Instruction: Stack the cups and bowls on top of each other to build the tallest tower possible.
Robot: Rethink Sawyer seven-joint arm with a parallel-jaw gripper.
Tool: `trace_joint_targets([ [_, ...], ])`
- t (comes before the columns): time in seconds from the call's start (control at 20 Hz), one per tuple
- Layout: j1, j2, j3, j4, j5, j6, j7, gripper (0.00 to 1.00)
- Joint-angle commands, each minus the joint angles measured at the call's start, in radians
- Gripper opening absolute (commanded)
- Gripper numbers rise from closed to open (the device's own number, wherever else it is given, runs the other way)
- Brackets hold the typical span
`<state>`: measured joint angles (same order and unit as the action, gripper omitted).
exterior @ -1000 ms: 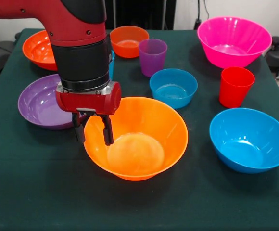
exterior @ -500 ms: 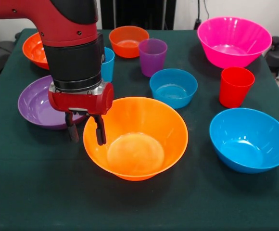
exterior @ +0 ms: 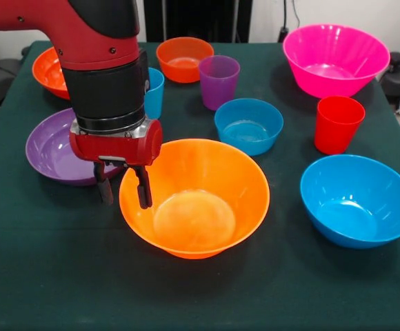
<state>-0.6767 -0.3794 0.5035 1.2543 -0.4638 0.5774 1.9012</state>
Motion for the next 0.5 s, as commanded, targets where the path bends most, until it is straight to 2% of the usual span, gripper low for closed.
trace_joint_targets([
  [0.05,0.005,0.026,0.028,-0.038,-0.115,0.118,-0.335,1.00],
  [0.5,0.006,0.029,0.023,-0.045,-0.120,0.130,-0.347,1.00],
])
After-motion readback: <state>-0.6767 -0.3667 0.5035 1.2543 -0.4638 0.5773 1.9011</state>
